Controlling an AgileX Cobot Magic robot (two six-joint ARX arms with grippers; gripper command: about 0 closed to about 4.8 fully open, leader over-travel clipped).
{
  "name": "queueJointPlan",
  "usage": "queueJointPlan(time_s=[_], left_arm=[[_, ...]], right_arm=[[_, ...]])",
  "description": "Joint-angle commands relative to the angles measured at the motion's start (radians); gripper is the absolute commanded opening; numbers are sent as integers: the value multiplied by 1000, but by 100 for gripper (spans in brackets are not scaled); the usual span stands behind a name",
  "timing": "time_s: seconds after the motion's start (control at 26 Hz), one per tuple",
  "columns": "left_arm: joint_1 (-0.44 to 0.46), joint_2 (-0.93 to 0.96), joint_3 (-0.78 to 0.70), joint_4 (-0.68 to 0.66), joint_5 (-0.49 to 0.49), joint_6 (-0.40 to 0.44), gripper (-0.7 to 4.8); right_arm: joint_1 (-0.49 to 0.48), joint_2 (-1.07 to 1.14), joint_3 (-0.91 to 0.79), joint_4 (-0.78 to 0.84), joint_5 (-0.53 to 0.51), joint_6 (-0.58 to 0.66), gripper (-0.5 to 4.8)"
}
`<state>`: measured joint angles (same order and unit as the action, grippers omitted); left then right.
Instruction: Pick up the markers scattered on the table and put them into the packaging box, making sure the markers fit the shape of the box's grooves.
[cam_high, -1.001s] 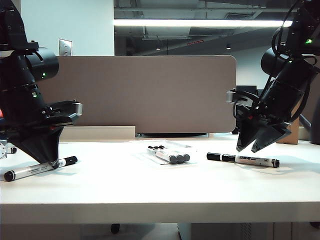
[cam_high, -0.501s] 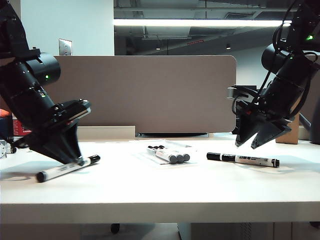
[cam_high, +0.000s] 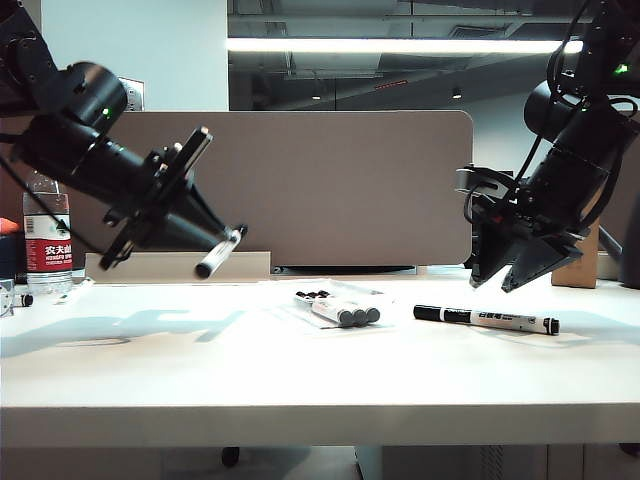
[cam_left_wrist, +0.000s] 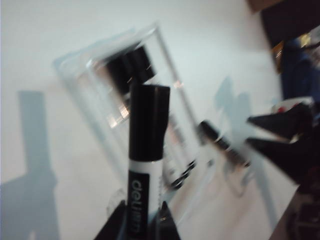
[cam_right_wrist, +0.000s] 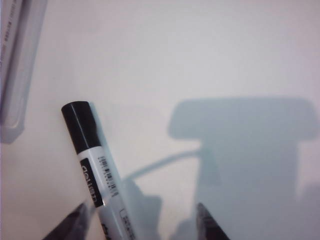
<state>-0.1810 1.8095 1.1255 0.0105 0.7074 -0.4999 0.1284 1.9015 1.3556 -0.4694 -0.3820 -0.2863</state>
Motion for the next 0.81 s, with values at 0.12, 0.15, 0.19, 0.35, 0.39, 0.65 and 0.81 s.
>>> queueJointPlan(time_s=[0.12,0.15,0.19,0.35,0.39,0.65,0.81], left_arm=[[-49,-1,7,294,-87,-299,-5],[-76,2,7,331,-135,-348,-5],[-93,4,7,344,-169,-372,-5],[-165,27,7,375,-296,-495,-5],[-180,32,7,376,-321,-525,-5],[-234,55,7,363,-486,-616,-5],[-233,55,7,273,-513,-612,-5]], right_arm=[[1,-9,4,12,-6,2,275],[1,-9,4,16,-6,2,275],[1,-9,4,18,-6,3,275],[1,-10,4,18,-6,3,275],[1,-9,4,17,-6,3,275],[1,-10,4,16,-6,10,275],[2,-10,4,19,-6,10,275]])
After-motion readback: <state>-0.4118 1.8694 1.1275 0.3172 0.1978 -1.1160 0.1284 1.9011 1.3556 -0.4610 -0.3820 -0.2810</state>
